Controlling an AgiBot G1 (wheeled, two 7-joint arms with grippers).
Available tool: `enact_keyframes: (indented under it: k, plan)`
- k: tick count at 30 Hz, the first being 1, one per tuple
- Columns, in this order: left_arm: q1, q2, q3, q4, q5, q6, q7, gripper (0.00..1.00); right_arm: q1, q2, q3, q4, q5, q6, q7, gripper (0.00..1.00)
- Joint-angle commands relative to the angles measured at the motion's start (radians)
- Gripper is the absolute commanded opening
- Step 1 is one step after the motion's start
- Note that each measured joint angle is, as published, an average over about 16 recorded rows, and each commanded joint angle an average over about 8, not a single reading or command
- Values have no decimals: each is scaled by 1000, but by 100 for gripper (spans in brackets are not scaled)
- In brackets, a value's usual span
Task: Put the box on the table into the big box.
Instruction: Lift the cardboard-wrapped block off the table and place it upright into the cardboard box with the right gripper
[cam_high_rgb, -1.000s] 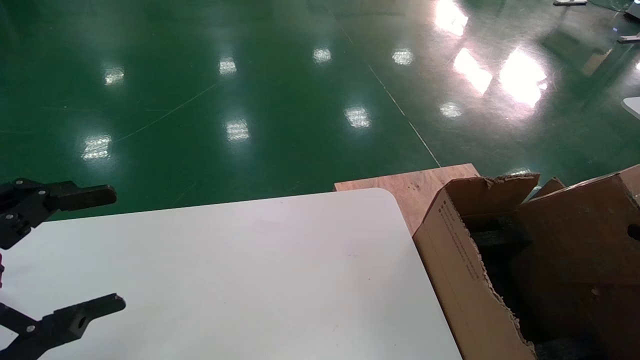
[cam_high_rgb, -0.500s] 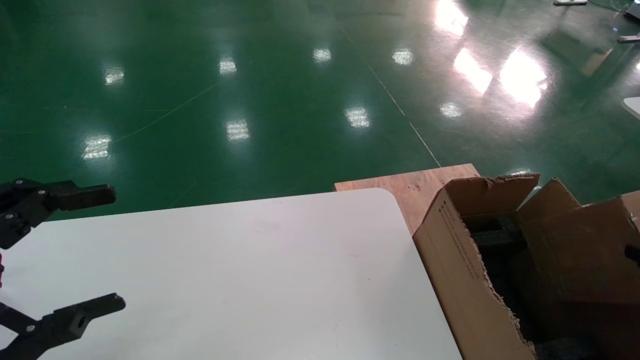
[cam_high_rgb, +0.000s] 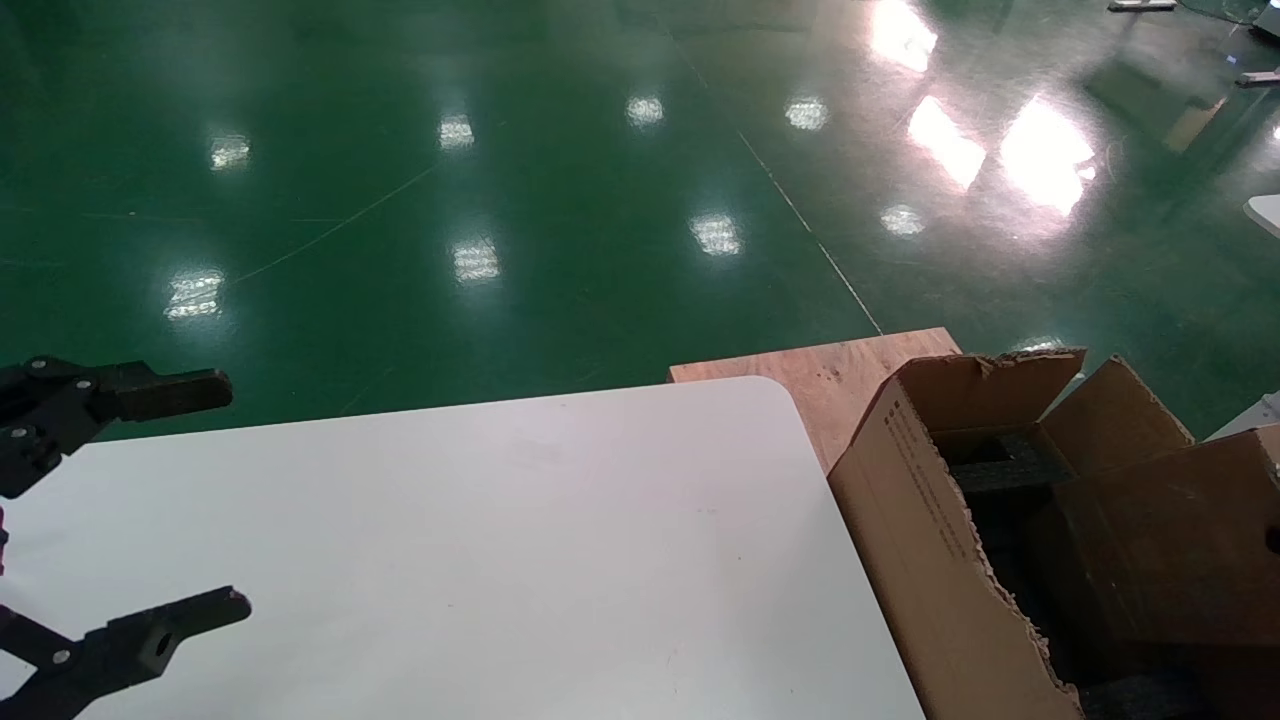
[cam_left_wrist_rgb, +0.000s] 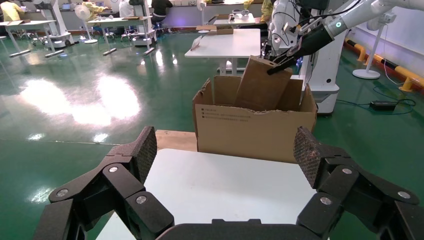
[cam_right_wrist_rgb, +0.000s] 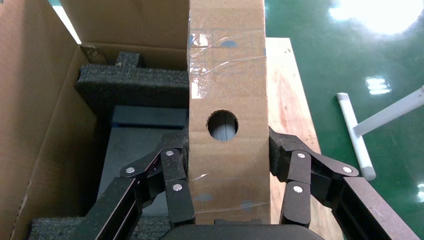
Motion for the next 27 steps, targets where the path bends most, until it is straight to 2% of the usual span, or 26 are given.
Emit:
enact_keyframes:
  k: [1,12,27]
  plan:
    - [0,0,0,0,0,0,0,100,7,-4,-13,-7,0,-2,-3,0]
    - [0,0,0,0,0,0,0,100,123,-45,-185,-42,33,51,-16,0]
    - [0,0,0,0,0,0,0,100,135,-67,-334,-96,141,110,-12,0]
